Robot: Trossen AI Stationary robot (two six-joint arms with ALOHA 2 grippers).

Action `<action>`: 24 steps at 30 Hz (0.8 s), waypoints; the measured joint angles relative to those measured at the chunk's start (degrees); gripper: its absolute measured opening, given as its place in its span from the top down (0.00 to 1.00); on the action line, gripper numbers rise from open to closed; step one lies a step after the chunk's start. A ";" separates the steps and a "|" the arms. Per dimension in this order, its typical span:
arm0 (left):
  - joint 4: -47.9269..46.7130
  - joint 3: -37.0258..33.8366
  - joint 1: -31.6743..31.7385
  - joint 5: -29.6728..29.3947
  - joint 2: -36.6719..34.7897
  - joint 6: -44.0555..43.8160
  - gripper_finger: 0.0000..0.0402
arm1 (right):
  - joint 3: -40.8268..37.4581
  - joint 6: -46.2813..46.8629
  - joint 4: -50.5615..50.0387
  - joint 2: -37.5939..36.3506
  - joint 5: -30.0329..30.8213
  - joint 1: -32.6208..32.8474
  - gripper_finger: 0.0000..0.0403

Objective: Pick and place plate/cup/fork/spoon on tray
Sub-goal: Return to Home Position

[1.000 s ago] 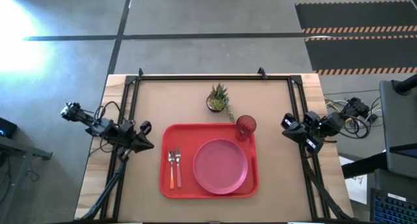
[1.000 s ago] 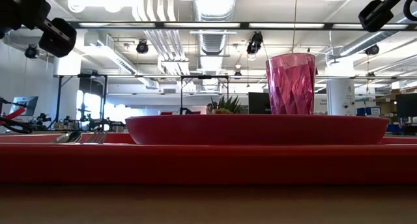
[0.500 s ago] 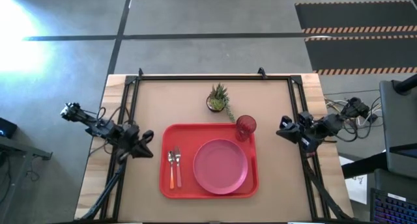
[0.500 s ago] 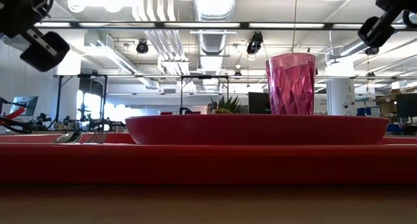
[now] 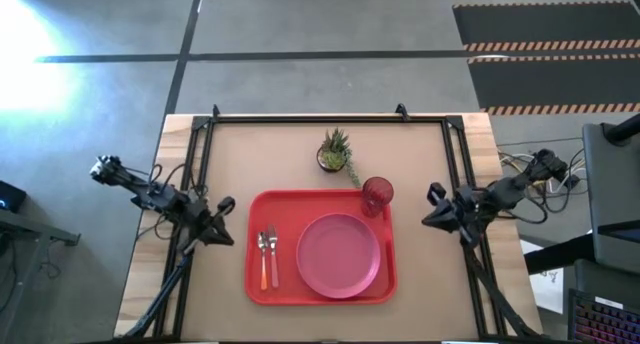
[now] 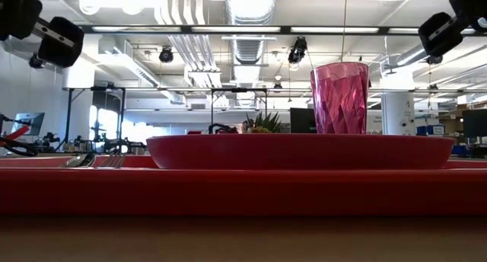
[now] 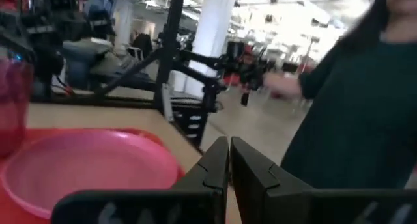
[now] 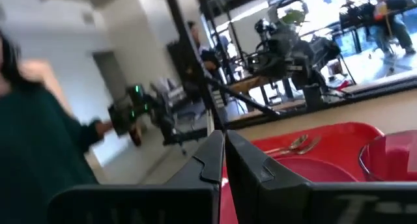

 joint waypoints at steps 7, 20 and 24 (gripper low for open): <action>-10.17 2.09 0.15 -6.22 6.40 3.26 1.00 | 4.48 -16.33 -6.60 1.00 1.17 0.00 0.98; -10.72 6.18 5.69 -10.37 10.47 15.18 1.00 | 12.75 -15.60 -24.10 1.39 7.67 -0.02 0.98; -10.40 5.80 7.44 -8.47 10.13 15.36 1.00 | 8.23 -17.39 -13.89 1.43 4.75 0.00 0.98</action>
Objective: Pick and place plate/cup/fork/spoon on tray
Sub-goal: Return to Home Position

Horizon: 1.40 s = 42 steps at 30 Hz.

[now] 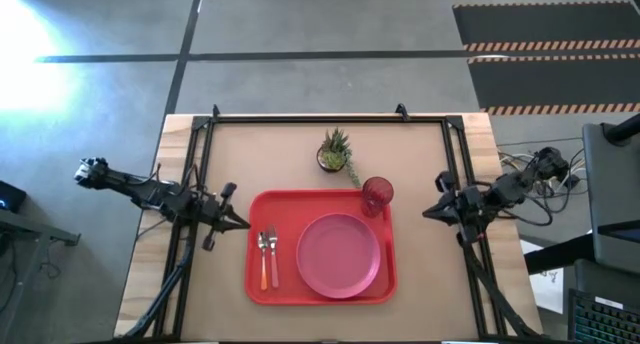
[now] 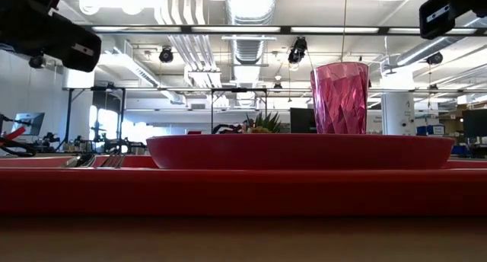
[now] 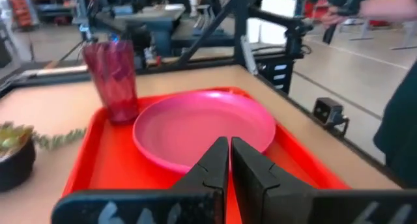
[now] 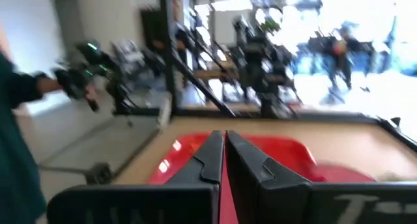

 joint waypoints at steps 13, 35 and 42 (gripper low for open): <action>7.06 -1.76 1.79 2.86 0.70 7.01 1.00 | -8.66 -4.40 15.20 -0.13 -1.80 -0.18 0.98; 8.51 -1.57 14.51 3.04 0.33 14.82 1.00 | -8.96 -16.42 18.17 -0.37 -0.93 -15.14 0.98; 8.90 -1.66 19.05 2.81 1.12 17.63 1.00 | -8.98 -18.82 17.71 -0.39 -0.96 -19.83 0.98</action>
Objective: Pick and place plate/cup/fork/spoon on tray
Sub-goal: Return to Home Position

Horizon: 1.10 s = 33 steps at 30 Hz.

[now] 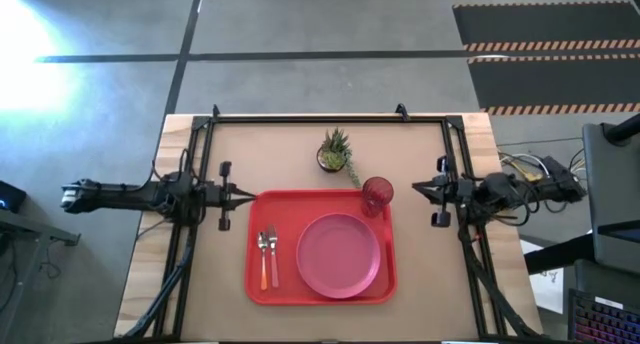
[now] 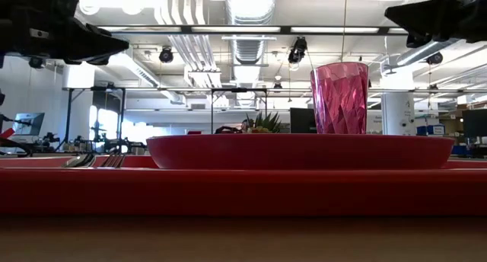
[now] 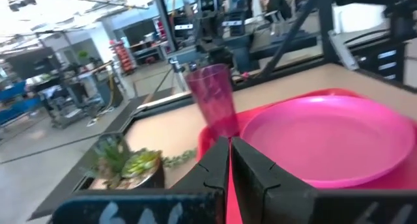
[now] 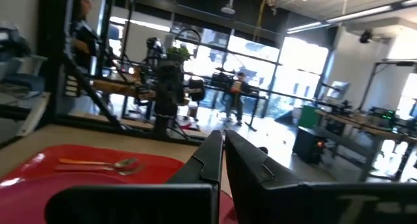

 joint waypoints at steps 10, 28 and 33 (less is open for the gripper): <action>0.02 -0.07 2.53 6.70 2.19 -1.69 1.00 | -3.22 7.52 -1.04 0.09 -5.26 -3.61 0.98; -0.22 -0.09 2.51 15.85 1.52 -4.86 1.00 | -5.42 17.62 -3.13 0.09 -15.67 -3.58 0.98; -0.39 -0.10 2.51 16.00 1.55 -4.86 1.00 | -5.42 17.76 -3.29 0.09 -15.66 -3.58 0.98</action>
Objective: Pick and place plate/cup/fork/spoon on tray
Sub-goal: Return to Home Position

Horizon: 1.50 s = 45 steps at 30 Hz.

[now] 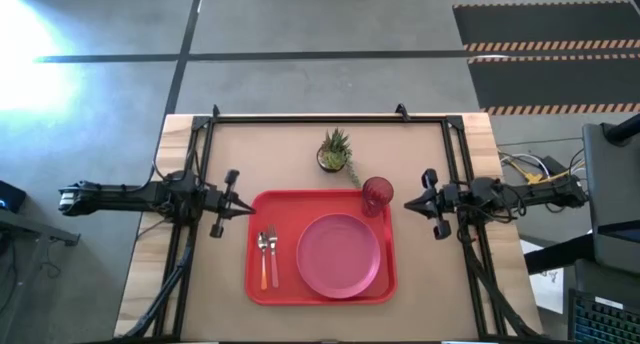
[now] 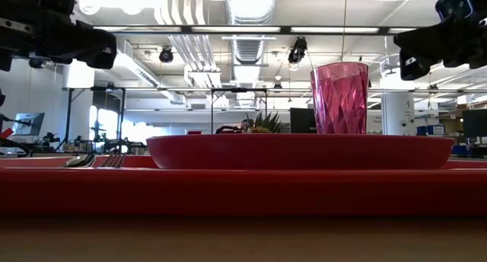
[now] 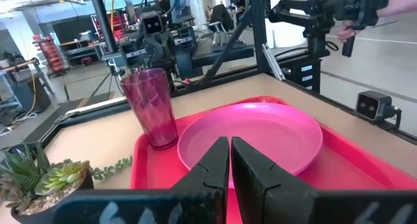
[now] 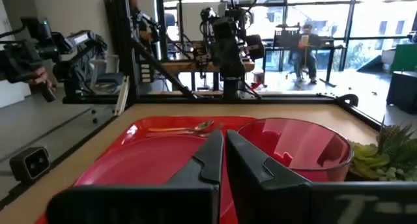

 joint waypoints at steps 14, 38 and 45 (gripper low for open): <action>-5.25 -0.11 0.00 0.02 -0.17 -2.95 1.00 | -0.02 1.48 -3.60 0.00 0.16 0.00 0.98; -5.23 -0.11 0.00 0.02 0.13 -2.93 1.00 | -0.02 1.80 -4.06 0.02 0.21 0.00 0.98; -5.23 -0.11 0.00 0.02 0.13 -2.93 1.00 | -0.02 1.80 -4.08 0.02 0.23 0.00 0.98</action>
